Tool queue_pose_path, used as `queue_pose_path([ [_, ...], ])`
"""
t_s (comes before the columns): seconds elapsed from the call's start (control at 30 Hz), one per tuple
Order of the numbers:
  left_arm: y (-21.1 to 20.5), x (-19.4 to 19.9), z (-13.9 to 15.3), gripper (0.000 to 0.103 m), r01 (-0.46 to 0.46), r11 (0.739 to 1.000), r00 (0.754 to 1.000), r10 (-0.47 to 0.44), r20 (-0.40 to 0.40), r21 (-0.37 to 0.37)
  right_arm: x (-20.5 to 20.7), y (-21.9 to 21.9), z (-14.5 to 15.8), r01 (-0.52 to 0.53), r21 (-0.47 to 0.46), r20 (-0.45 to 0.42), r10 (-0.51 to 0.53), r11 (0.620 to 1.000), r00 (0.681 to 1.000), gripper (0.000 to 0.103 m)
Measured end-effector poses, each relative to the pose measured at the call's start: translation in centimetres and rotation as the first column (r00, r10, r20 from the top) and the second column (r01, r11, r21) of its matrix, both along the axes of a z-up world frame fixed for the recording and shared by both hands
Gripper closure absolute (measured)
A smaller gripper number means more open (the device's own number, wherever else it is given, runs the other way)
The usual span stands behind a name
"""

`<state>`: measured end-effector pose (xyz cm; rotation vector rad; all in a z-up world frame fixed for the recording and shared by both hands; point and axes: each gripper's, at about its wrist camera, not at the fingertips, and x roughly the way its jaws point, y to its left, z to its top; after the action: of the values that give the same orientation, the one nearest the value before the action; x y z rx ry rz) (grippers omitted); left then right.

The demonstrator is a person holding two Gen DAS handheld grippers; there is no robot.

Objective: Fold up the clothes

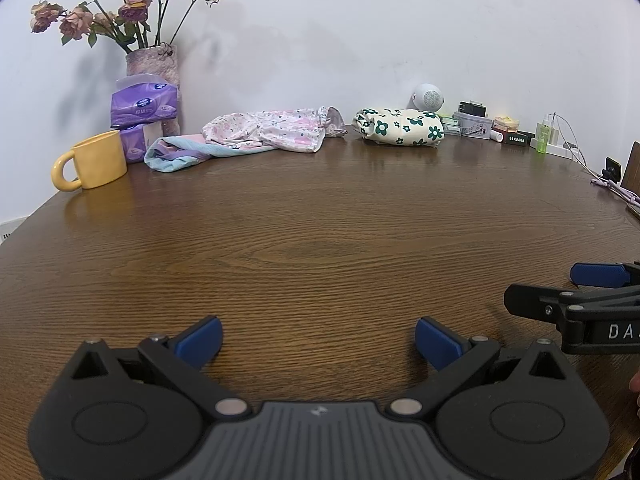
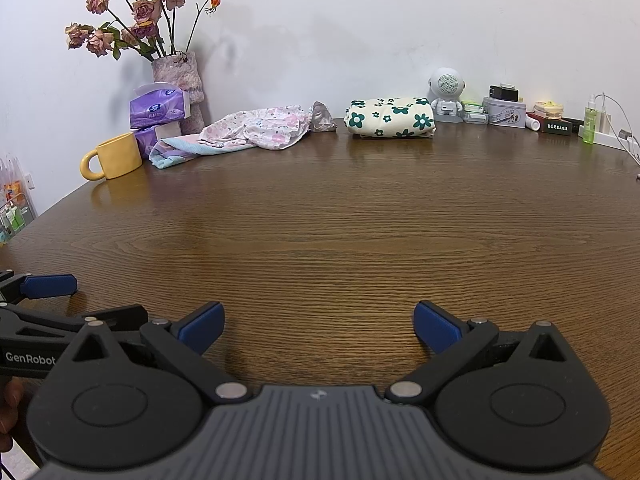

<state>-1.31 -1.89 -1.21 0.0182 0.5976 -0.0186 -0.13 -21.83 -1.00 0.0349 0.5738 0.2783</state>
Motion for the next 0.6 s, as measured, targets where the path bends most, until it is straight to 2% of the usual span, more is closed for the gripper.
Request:
queue_pose_path([
  [0.6, 0.04, -0.01, 0.01, 0.0, 0.0, 1.0, 1.0, 0.0, 0.0, -0.001, -0.03, -0.07, -0.05, 0.003, 0.004, 0.002, -0.003, 1.0, 1.0, 0.0],
])
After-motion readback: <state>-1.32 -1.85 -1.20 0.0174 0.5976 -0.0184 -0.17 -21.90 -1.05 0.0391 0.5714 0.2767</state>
